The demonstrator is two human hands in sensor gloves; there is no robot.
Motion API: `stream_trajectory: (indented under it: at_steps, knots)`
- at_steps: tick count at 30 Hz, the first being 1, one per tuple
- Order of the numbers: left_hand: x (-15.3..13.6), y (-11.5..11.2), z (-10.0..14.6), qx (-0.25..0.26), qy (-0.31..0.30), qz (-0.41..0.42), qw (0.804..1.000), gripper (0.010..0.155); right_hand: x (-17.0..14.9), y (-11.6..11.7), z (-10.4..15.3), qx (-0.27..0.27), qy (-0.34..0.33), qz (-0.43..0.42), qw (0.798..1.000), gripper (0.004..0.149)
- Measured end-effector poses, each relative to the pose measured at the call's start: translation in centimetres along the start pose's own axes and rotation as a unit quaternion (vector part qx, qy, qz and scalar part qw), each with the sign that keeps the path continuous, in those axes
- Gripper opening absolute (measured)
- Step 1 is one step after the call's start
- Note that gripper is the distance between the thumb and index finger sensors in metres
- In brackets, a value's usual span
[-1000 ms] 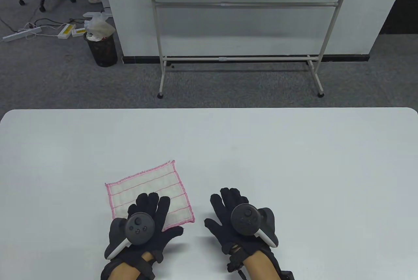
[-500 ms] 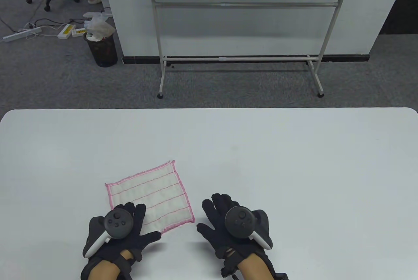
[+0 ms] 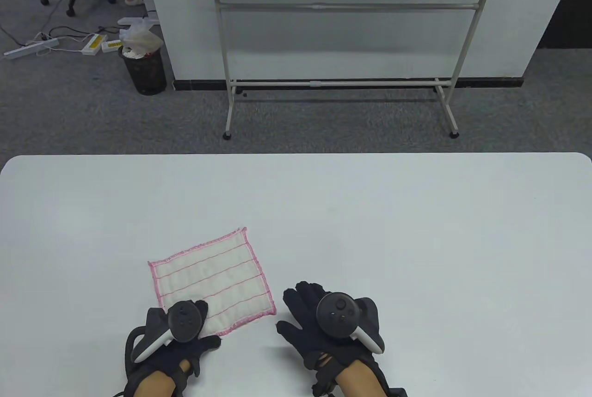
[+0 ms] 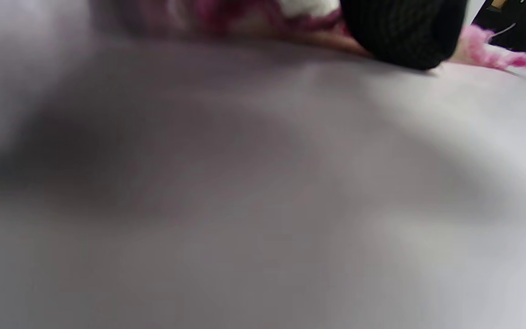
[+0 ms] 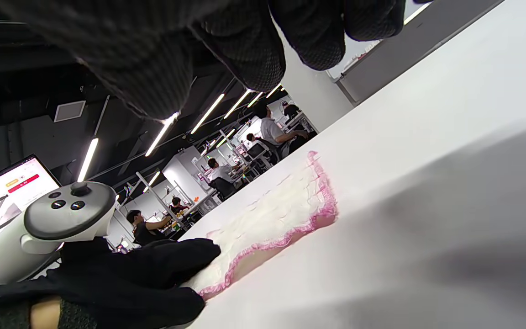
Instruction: Squeeze dry dish cloth into compact mass
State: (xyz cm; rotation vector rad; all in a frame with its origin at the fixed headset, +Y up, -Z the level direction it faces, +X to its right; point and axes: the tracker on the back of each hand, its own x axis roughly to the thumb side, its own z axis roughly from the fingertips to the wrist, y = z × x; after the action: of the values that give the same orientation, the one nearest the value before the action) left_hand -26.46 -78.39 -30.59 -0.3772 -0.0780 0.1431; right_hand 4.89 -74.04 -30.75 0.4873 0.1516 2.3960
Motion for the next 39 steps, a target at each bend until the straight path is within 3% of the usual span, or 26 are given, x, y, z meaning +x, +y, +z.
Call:
stream_trajectory:
  at_steps: [7, 14, 19, 24, 31, 33, 39]
  knots:
    - [0.6, 0.8, -0.2, 0.051, 0.015, -0.031, 0.998, 0.049, -0.4, -0.1, 0.0, 0.006, 0.006, -0.01, 1.0, 0.073]
    - [-0.4, 1.4, 0.0, 0.091, 0.014, 0.028, 0.995, 0.045, -0.4, -0.2, 0.1, 0.005, 0.006, -0.013, 1.0, 0.073]
    - [-1.6, 1.8, 0.3, 0.128, 0.01, 0.136, 0.982, 0.044, -0.4, -0.4, 0.2, -0.001, 0.005, -0.018, 1.0, 0.072]
    - [-2.6, 2.8, 1.0, 0.144, -0.001, 0.324, 0.935, 0.045, -0.5, -0.8, 0.3, -0.024, -0.007, -0.057, 0.998, 0.072]
    - [-1.1, 3.8, 1.9, 0.133, -0.06, 0.391, 0.909, 0.045, -0.4, -0.3, 0.2, -0.032, -0.037, -0.097, 0.994, 0.081]
    - [-0.3, 4.0, 2.0, 0.118, -0.09, 0.438, 0.887, 0.045, -0.2, 0.0, 0.1, -0.018, -0.046, -0.125, 0.991, 0.086]
    - [2.9, 3.6, 2.2, 0.0, -0.221, 0.575, 0.788, 0.046, -0.2, 0.8, 0.0, 0.021, -0.058, -0.21, 0.976, 0.105]
